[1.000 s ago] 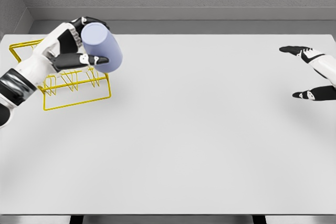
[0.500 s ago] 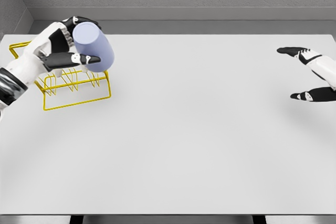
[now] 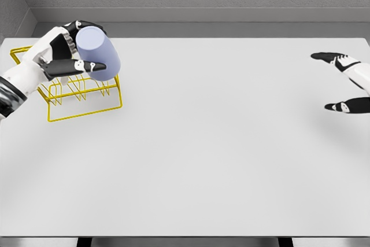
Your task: Place the cup on the cup holder with both arms
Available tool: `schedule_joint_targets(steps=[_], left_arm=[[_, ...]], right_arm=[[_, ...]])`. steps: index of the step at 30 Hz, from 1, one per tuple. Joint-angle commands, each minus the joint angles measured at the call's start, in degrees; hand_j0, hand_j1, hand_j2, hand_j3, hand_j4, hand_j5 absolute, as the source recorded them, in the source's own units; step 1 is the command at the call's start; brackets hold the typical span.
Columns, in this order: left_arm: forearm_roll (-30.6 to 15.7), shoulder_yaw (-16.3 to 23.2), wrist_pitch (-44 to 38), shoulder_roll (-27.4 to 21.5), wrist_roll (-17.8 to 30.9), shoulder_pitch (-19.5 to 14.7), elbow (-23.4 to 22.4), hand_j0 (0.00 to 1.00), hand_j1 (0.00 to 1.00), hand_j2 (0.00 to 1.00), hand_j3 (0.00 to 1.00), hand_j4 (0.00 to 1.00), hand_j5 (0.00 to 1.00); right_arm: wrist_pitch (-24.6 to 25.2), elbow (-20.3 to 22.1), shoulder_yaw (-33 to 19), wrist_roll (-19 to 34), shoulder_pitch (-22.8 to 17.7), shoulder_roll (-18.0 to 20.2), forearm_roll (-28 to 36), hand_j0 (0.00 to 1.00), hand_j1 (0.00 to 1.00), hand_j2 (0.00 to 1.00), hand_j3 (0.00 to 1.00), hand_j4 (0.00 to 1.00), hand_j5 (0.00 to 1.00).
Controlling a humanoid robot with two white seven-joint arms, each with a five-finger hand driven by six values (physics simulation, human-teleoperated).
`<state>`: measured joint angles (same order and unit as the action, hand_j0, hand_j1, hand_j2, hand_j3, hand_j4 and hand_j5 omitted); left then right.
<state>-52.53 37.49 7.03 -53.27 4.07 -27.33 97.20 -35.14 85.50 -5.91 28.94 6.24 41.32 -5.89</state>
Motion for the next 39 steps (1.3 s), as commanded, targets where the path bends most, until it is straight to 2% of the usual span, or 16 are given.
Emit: schedule_joint_targets(steps=[1, 17, 21, 27, 30, 33, 39], left_arm=[[-0.1, 0.0, 0.0, -0.2, 0.0, 0.0, 0.0, 0.58, 0.58, 0.58, 0.58, 0.58, 0.58], [-0.1, 0.0, 0.0, -0.2, 0.1, 0.1, -1.7, 0.58, 0.58, 0.58, 0.58, 0.58, 0.58], [-0.1, 0.0, 0.0, -0.1, 0.1, 1.3, -1.7, 0.59, 0.59, 0.59, 0.59, 0.59, 0.59], [-0.1, 0.0, 0.0, -0.1, 0.1, 1.4, -1.8, 0.6, 0.6, 0.6, 0.6, 0.6, 0.6], [-0.1, 0.0, 0.0, -0.1, 0.1, 1.4, -2.0, 0.67, 0.67, 0.67, 0.67, 0.67, 0.67], [0.0, 0.0, -0.1, -0.1, 0.1, 1.3, -2.3, 0.83, 0.83, 0.83, 0.83, 0.83, 0.83], [0.0, 0.0, -0.1, -0.1, 0.1, 1.2, -2.7, 0.84, 0.84, 0.84, 0.84, 0.84, 0.84]], right_arm=[[0.1, 0.1, -0.4, 0.0, 0.0, 0.0, 0.4, 1.0, 1.0, 1.0, 1.0, 1.0, 1.0], [0.1, -0.1, -0.4, 0.0, 0.0, 0.1, 0.4, 1.0, 1.0, 1.0, 1.0, 1.0, 1.0], [0.1, -0.2, -0.4, 0.0, 0.0, 0.1, 0.4, 1.0, 1.0, 1.0, 1.0, 1.0, 1.0], [0.1, -1.2, -0.5, 0.0, 0.0, 0.1, 0.4, 1.0, 1.0, 1.0, 1.0, 1.0, 1.0], [0.1, -1.2, -0.5, 0.0, 0.0, 0.1, 0.4, 1.0, 1.0, 1.0, 1.0, 1.0, 1.0], [0.1, -1.2, -0.5, 0.0, 0.0, 0.1, 0.4, 1.0, 1.0, 1.0, 1.0, 1.0, 1.0], [0.1, -1.3, -0.5, 0.0, 0.0, 0.1, 0.4, 1.0, 1.0, 1.0, 1.0, 1.0, 1.0]])
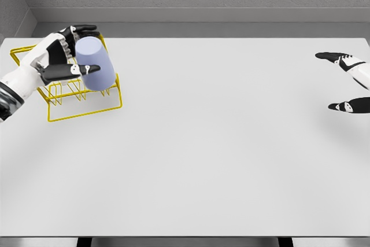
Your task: Place the cup on the cup holder with both arms
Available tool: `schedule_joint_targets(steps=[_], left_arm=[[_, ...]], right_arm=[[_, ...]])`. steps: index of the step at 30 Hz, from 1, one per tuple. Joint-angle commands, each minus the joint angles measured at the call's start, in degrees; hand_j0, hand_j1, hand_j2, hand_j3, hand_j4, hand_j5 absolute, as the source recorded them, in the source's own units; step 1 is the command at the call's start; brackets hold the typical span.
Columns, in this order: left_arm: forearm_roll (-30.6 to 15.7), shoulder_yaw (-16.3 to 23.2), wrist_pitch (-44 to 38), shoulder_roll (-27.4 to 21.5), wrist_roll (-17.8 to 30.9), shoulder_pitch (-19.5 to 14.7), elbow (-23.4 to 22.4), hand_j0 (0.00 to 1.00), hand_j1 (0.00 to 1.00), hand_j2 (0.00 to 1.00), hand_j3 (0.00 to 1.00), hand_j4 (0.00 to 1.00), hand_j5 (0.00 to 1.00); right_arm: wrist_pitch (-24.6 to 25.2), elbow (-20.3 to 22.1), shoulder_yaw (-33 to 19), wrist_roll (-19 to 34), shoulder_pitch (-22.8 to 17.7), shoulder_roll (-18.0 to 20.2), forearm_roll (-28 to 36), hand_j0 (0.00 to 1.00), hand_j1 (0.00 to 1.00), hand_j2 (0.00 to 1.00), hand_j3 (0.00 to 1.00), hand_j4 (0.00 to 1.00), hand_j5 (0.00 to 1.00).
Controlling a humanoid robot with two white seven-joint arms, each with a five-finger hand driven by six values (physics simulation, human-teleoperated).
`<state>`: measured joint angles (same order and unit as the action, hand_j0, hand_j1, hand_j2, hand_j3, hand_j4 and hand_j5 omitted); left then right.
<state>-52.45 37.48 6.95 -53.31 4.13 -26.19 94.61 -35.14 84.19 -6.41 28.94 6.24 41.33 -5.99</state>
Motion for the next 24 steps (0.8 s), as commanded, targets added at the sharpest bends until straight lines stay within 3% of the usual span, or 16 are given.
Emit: schedule_joint_targets(steps=[1, 7, 15, 24], left_arm=[[-0.1, 0.0, 0.0, 0.0, 0.0, 0.0, -0.1, 0.86, 0.86, 0.86, 0.86, 0.86, 0.86], [0.0, 0.0, 0.0, 0.0, -0.1, 0.0, 0.0, 0.86, 0.86, 0.86, 0.86, 0.86, 0.86], [0.0, 0.0, 0.1, 0.2, -0.1, 0.1, 0.9, 0.76, 0.76, 0.76, 0.76, 0.76, 0.76], [-0.1, 0.0, 2.4, -1.8, -0.1, 0.4, 5.1, 0.78, 0.78, 0.78, 0.78, 0.78, 0.78]], right_arm=[[0.1, 0.0, 0.0, 0.0, 0.0, 0.1, 0.5, 1.0, 1.0, 1.0, 1.0, 1.0, 1.0], [0.1, -0.1, 0.0, 0.0, 0.0, 0.1, 0.5, 1.0, 1.0, 1.0, 1.0, 1.0, 1.0], [0.1, -0.1, 0.0, 0.0, 0.0, 0.1, 0.5, 1.0, 1.0, 1.0, 1.0, 1.0, 1.0], [0.1, -0.1, 0.0, 0.0, 0.0, 0.1, 0.4, 1.0, 1.0, 1.0, 1.0, 1.0, 1.0]])
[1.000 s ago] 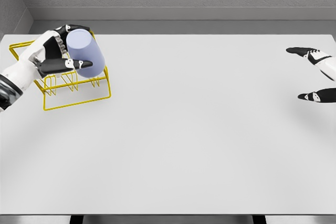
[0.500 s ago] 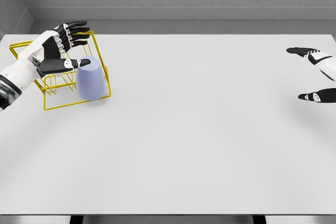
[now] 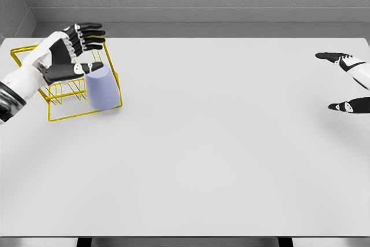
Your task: Place the cup on the cup holder with both arms
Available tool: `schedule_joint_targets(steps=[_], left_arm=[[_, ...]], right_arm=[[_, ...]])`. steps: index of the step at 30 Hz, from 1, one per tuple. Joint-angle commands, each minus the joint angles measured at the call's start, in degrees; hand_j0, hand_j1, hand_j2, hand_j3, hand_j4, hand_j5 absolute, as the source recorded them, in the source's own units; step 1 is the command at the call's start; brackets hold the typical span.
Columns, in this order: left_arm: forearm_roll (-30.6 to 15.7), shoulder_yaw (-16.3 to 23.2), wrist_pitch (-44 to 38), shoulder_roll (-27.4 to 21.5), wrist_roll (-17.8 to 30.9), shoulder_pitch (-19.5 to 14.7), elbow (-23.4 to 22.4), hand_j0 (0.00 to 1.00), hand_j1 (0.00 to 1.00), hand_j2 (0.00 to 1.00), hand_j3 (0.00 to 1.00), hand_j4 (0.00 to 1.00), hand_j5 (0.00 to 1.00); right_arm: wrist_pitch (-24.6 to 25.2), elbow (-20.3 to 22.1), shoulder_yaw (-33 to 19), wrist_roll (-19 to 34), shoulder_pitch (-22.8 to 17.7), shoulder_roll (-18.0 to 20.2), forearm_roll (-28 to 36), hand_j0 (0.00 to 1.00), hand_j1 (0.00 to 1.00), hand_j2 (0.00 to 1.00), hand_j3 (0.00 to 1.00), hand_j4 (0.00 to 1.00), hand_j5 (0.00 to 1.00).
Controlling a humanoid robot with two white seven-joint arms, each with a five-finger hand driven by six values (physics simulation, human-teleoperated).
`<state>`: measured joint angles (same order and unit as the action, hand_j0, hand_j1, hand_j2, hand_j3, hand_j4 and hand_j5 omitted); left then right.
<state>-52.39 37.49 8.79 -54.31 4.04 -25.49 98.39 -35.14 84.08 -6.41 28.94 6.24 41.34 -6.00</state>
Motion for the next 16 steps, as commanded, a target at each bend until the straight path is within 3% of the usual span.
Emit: schedule_joint_targets(steps=[1, 7, 10, 12, 16], left_arm=[[-0.1, -0.1, 3.4, -1.2, 0.0, 0.3, 1.5, 0.78, 0.78, 0.78, 0.78, 0.78, 0.78], [-0.1, -0.1, 15.5, -4.1, -1.1, 2.4, 1.3, 0.79, 0.79, 0.79, 0.79, 0.79, 0.79], [-0.1, -3.5, 24.3, -4.1, -1.2, 8.0, 1.0, 0.86, 0.86, 0.86, 0.86, 0.86, 0.86], [0.0, -4.3, 25.0, -4.1, -1.2, 9.0, 0.3, 1.0, 1.0, 1.0, 1.0, 1.0, 1.0], [-0.1, -5.8, 26.2, -4.1, -1.2, 10.6, -1.5, 1.0, 1.0, 1.0, 1.0, 1.0, 1.0]], right_arm=[[0.1, 0.0, 0.0, 0.0, 0.0, 0.1, 0.5, 1.0, 1.0, 1.0, 1.0, 1.0, 1.0], [0.1, 0.0, 0.0, 0.0, 0.0, 0.1, 0.5, 1.0, 1.0, 1.0, 1.0, 1.0, 1.0], [0.1, 0.0, 0.0, 0.0, 0.0, 0.1, 0.5, 1.0, 1.0, 1.0, 1.0, 1.0, 1.0], [0.1, 0.0, 0.0, 0.0, 0.0, 0.1, 0.5, 1.0, 1.0, 1.0, 1.0, 1.0, 1.0], [0.1, 0.0, 0.0, 0.0, 0.0, 0.1, 0.5, 1.0, 1.0, 1.0, 1.0, 1.0, 1.0]])
